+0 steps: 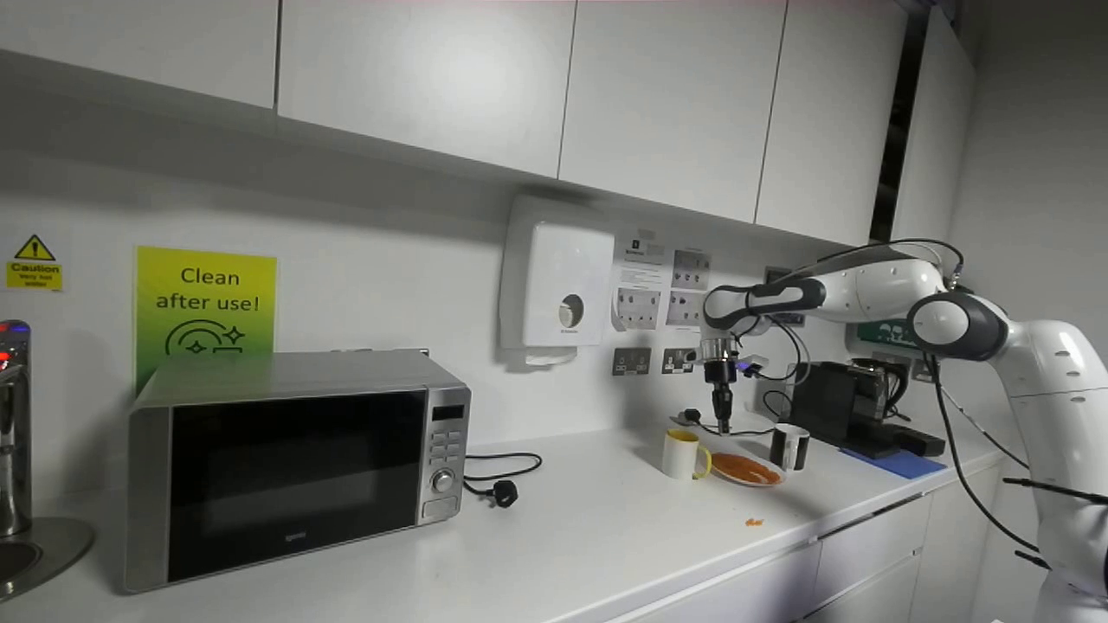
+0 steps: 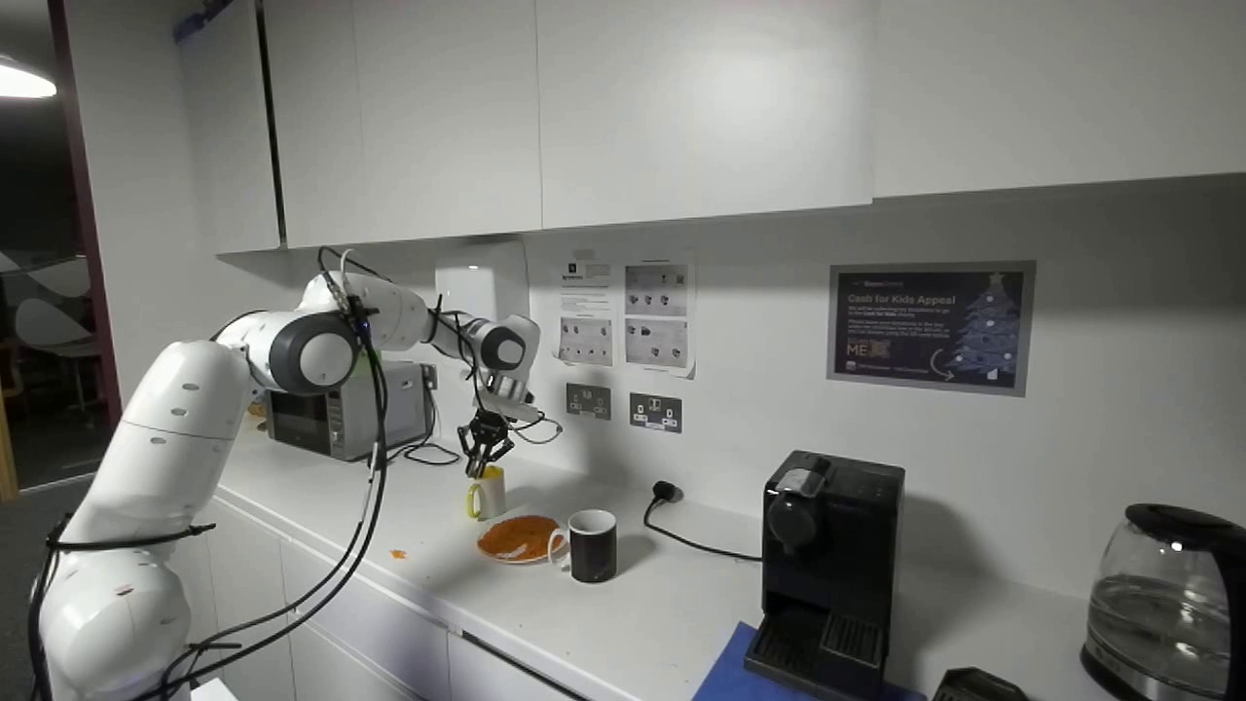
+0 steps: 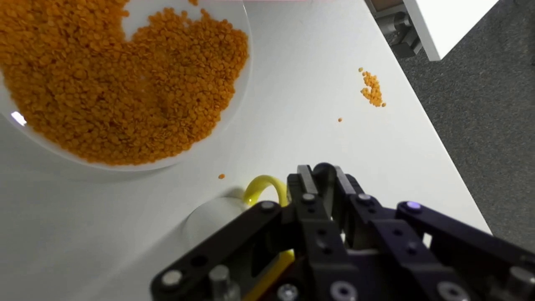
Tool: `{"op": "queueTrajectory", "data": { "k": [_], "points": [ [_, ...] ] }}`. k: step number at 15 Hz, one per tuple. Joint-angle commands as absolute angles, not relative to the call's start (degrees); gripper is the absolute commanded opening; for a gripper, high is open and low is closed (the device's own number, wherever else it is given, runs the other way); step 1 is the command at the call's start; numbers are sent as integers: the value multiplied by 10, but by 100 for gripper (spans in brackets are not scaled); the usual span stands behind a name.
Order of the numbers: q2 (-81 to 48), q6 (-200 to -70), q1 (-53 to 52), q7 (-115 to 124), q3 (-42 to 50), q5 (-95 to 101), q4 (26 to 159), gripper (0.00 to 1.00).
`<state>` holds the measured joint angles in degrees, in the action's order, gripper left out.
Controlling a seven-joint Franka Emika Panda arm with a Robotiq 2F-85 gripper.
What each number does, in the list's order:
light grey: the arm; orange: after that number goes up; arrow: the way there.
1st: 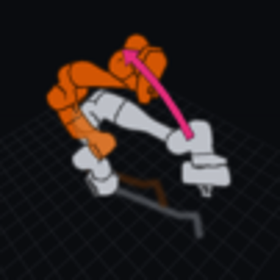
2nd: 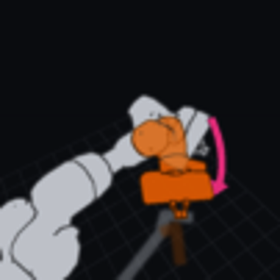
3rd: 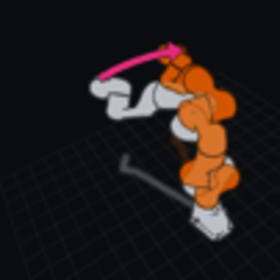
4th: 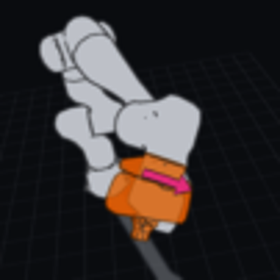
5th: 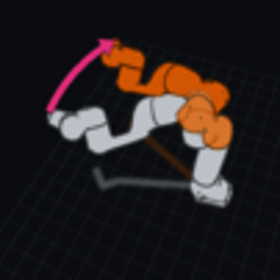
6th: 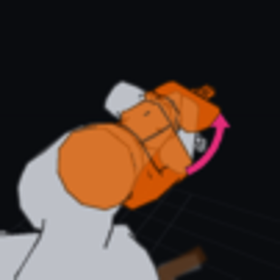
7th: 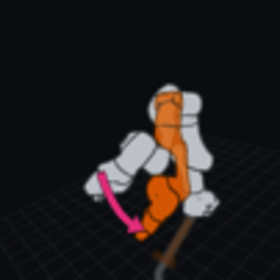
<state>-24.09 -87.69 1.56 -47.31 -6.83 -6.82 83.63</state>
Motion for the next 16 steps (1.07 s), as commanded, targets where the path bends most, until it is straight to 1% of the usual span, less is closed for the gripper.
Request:
{"op": "queueTrajectory", "data": {
  "k": [1, 7, 16],
  "points": [
    [-231, -848, 32, -511, -71, -99, 819, 3],
    [-212, -856, 38, -537, -64, -108, 834, 3],
    [-84, -905, 11, -489, -49, 23, 963, 3]
  ]
}}
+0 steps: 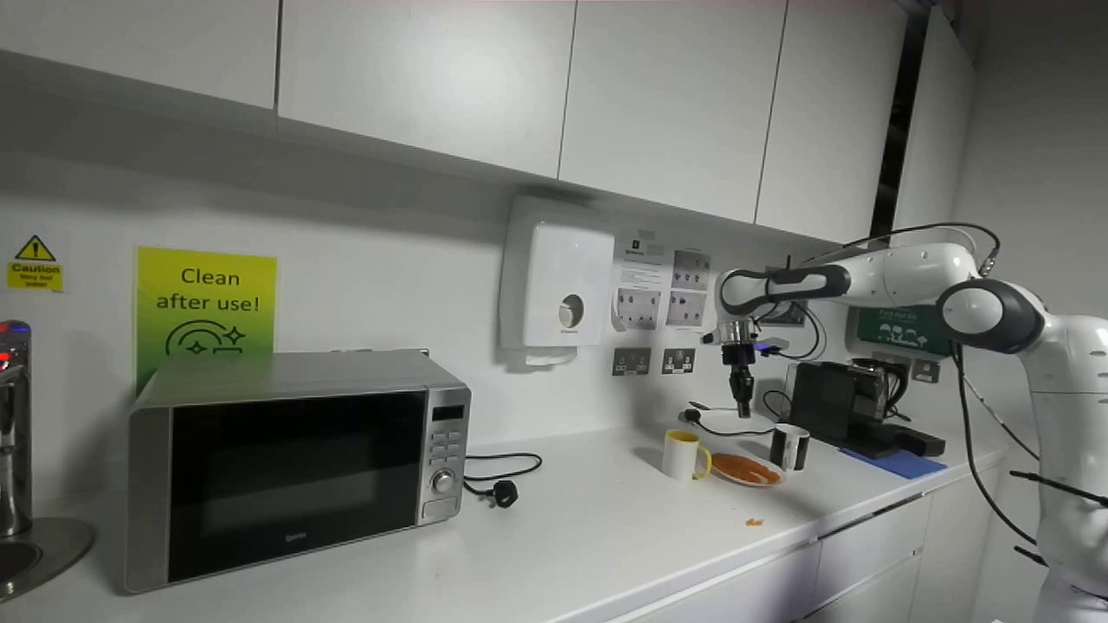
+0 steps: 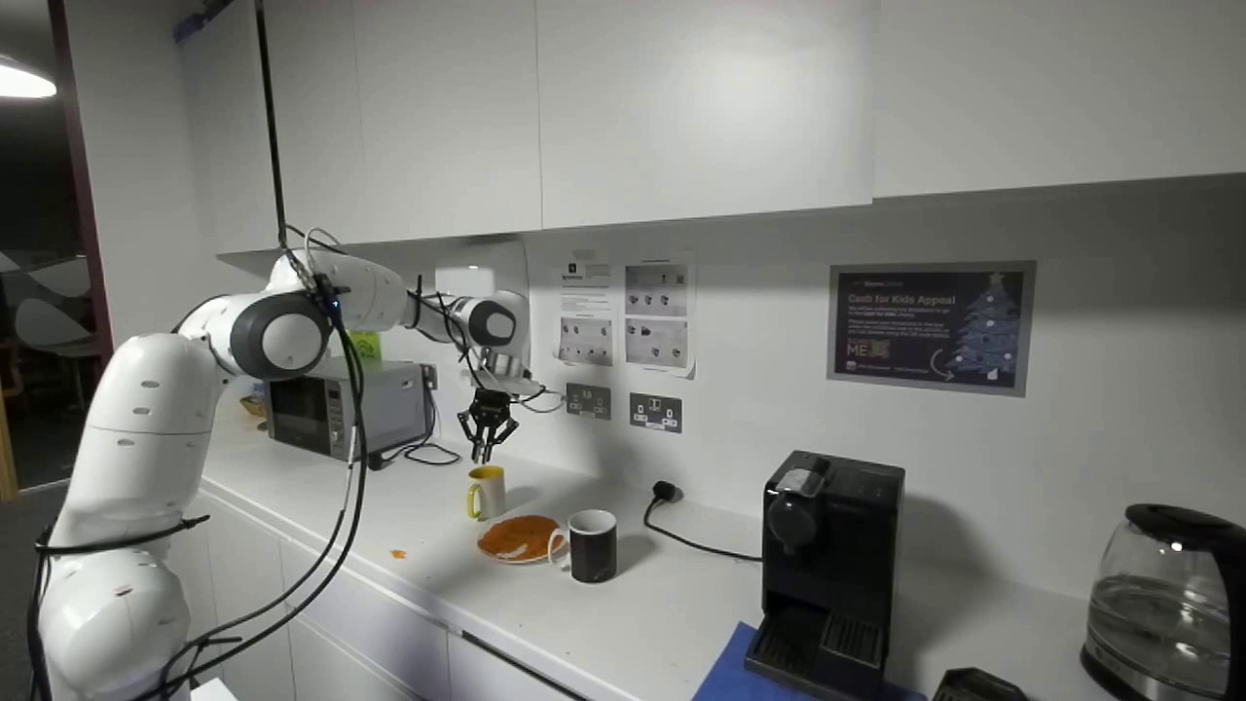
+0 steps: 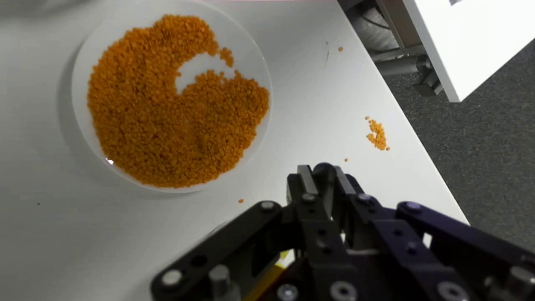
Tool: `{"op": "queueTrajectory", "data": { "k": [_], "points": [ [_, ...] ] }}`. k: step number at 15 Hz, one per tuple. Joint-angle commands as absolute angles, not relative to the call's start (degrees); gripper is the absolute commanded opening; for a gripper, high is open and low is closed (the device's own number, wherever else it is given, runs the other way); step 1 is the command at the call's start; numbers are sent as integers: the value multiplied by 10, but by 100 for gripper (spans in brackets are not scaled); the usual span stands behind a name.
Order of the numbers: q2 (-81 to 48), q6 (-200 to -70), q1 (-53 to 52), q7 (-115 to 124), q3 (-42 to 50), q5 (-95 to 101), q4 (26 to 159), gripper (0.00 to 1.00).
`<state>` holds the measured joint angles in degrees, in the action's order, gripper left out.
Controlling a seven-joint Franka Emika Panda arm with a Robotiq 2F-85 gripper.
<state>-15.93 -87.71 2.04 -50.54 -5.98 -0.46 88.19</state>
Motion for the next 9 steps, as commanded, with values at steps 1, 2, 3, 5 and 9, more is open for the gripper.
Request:
{"op": "queueTrajectory", "data": {
  "k": [1, 2, 3, 5, 9],
  "points": [
    [-66, -914, 10, -479, -48, 36, 983, 3],
    [-51, -918, 8, -467, -46, 50, 1001, 3],
    [-36, -920, 7, -455, -45, 62, 1017, 3],
    [-14, -922, 6, -425, -41, 82, 1050, 3],
    [0, -919, 8, -401, -33, 80, 1100, 3]
  ]
}}
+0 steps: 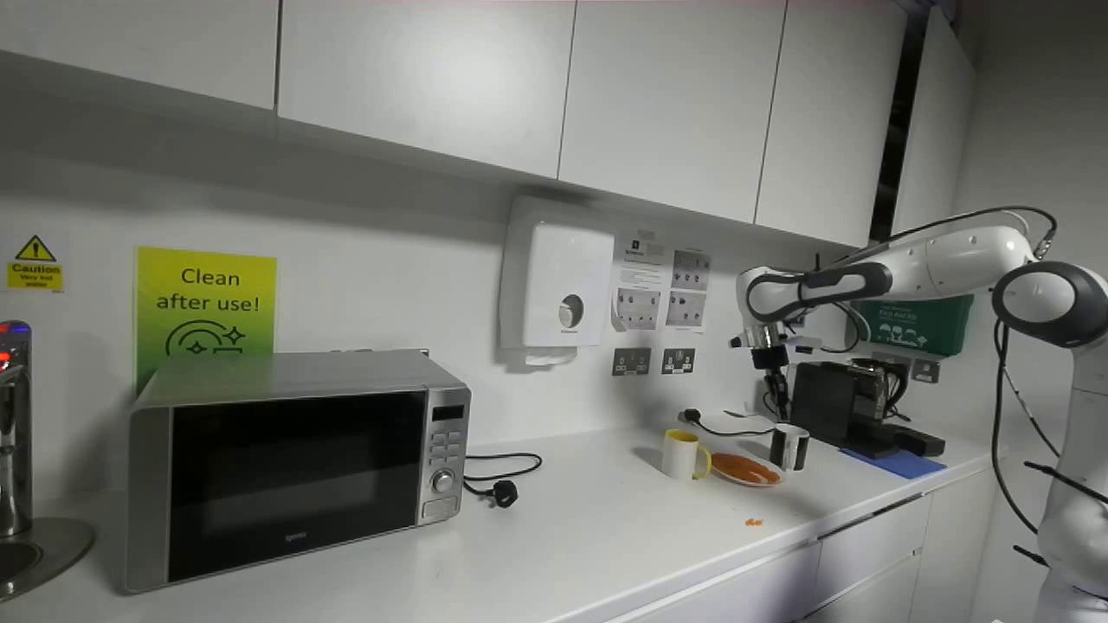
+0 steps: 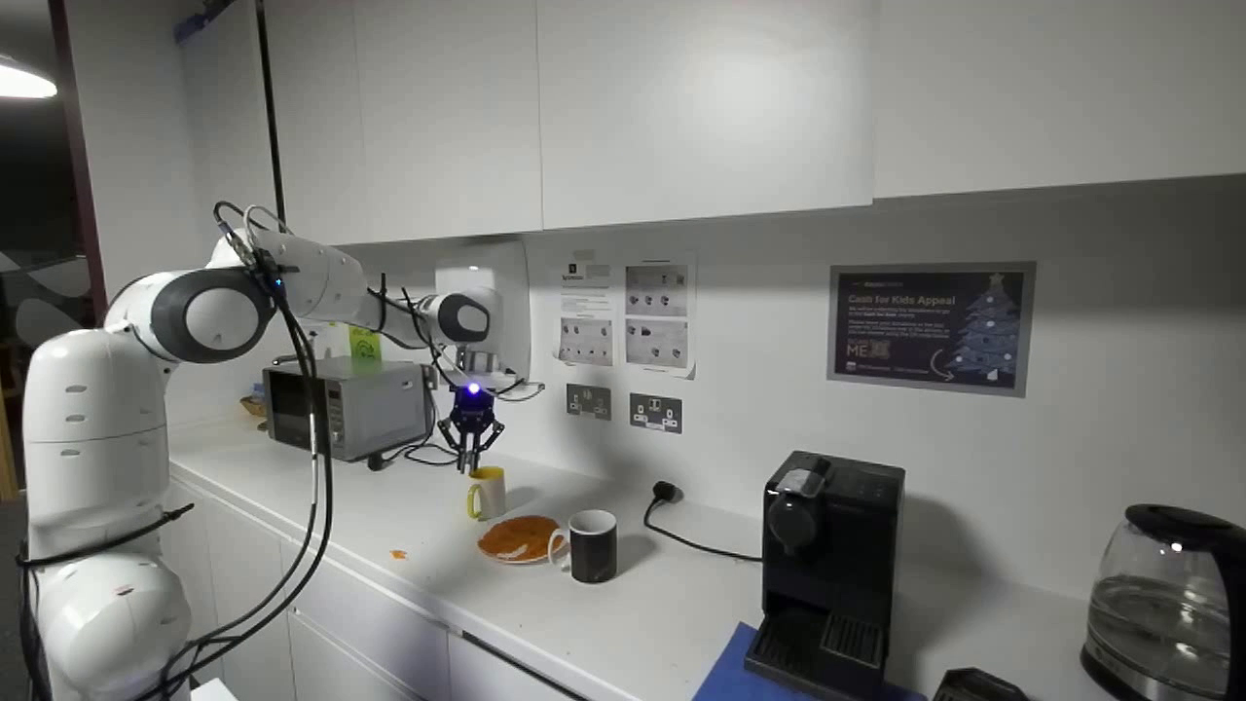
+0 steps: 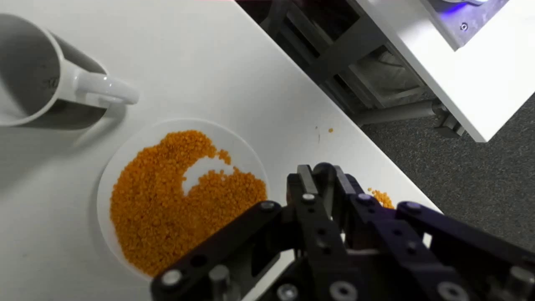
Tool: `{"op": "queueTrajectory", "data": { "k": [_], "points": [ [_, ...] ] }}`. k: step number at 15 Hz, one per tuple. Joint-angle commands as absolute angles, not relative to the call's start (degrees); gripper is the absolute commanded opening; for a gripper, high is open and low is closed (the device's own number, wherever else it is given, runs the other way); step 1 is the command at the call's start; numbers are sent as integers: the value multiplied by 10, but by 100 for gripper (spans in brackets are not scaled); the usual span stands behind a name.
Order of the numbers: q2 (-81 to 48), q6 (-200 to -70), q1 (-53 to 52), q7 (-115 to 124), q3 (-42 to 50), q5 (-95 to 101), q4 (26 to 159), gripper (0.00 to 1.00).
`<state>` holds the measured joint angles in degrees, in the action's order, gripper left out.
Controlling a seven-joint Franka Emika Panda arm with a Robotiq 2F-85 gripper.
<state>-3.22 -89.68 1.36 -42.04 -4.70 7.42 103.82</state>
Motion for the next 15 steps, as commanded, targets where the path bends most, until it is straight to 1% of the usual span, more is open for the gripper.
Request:
{"op": "queueTrajectory", "data": {
  "k": [1, 8, 15],
  "points": [
    [0, -921, 9, -394, -30, 76, 1111, 3],
    [-29, -952, 18, -336, -6, 21, 1156, 3],
    [-88, -972, 26, -332, 2, -67, 1137, 3]
  ]
}}
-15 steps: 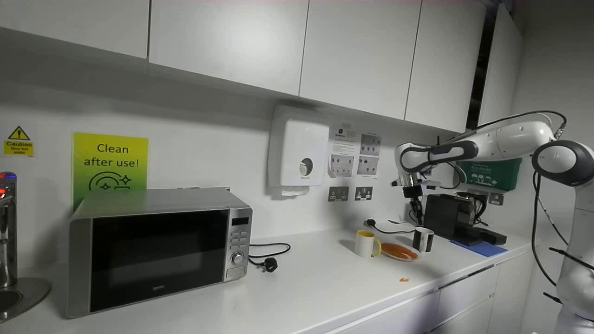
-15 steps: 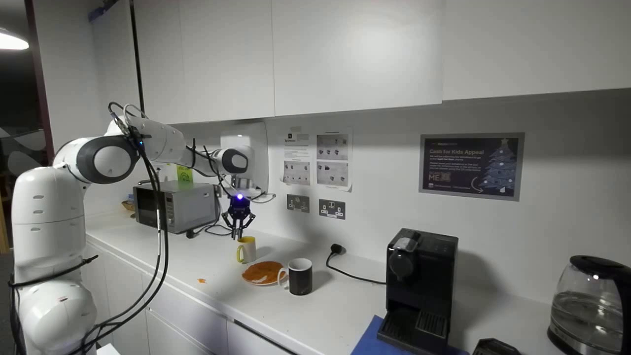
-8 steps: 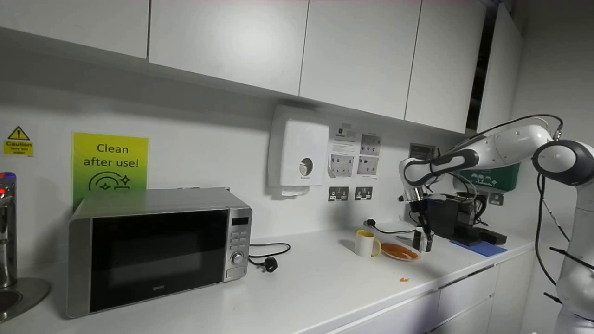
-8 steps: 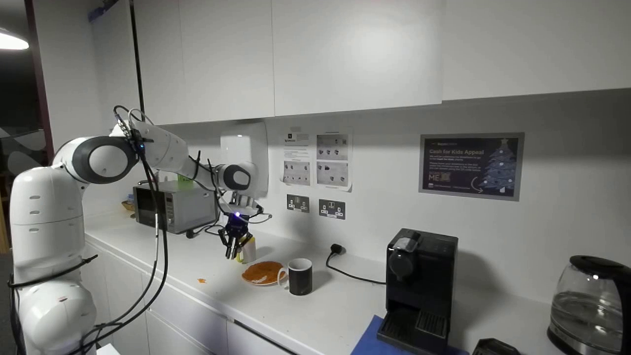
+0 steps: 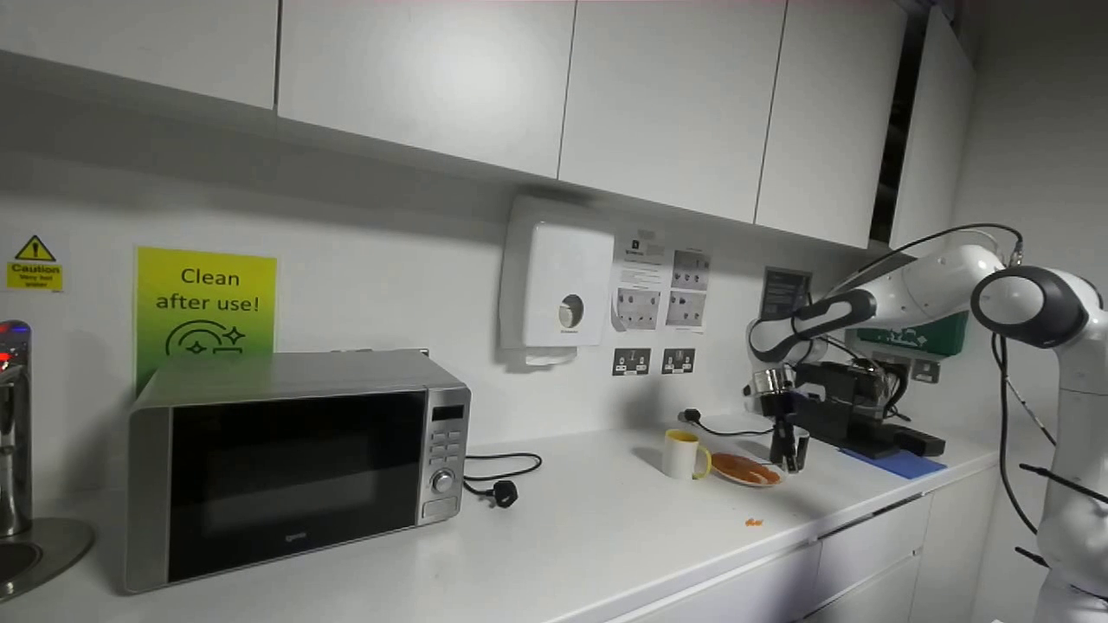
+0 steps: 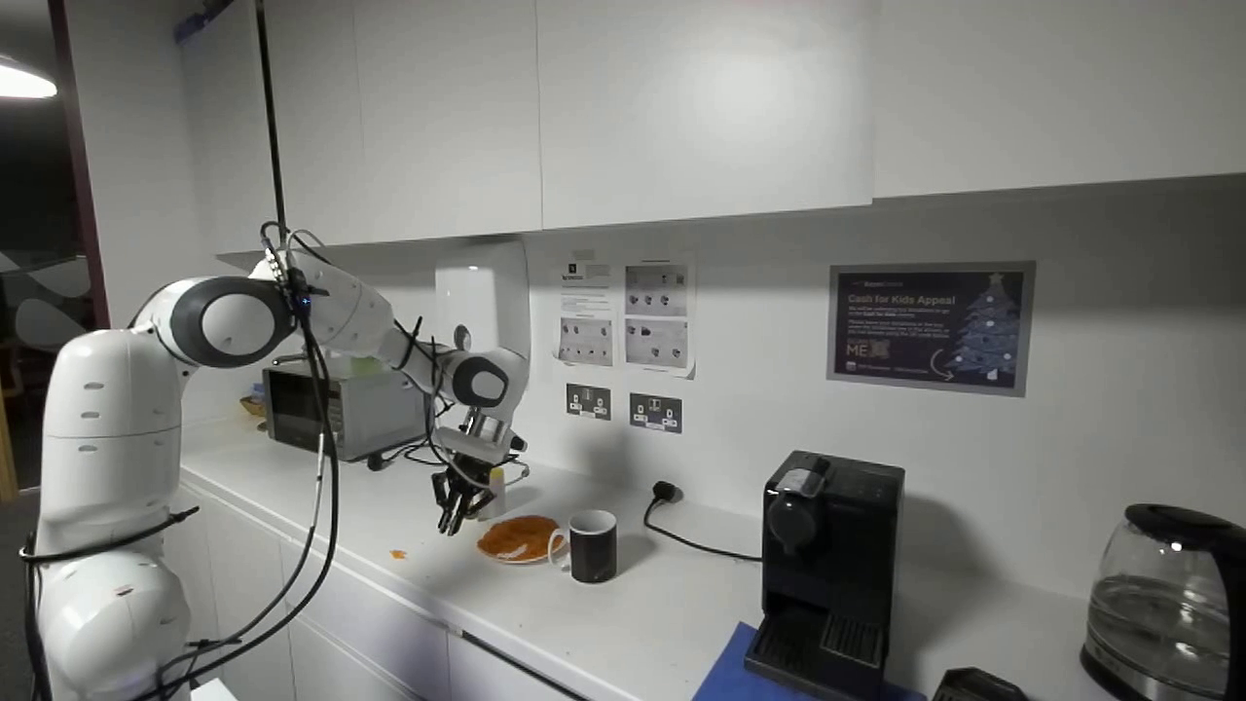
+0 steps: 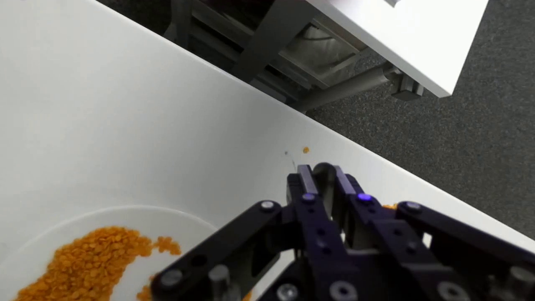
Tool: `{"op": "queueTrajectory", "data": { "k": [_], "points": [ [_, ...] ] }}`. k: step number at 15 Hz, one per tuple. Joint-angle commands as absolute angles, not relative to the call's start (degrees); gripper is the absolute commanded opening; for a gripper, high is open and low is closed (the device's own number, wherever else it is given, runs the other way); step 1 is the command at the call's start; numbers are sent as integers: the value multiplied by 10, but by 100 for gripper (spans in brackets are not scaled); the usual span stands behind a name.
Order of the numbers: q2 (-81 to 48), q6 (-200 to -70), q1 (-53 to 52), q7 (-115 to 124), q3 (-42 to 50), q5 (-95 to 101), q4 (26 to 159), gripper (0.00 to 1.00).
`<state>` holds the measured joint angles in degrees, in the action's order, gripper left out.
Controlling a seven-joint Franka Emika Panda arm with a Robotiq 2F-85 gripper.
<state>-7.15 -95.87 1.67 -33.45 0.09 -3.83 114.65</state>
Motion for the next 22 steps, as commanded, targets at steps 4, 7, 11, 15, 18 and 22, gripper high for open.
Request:
{"op": "queueTrajectory", "data": {
  "k": [4, 7, 11, 15, 18, 22],
  "points": [
    [-112, -978, 36, -342, 5, -84, 1130, 3],
    [-122, -976, 49, -358, 6, -97, 1125, 3],
    [-135, -973, 62, -396, 5, -114, 1112, 3],
    [-145, -970, 67, -438, 3, -125, 1100, 3],
    [-157, -966, 70, -460, 3, -130, 1089, 3],
    [-172, -965, 72, -470, 3, -132, 1079, 3]
  ]
}}
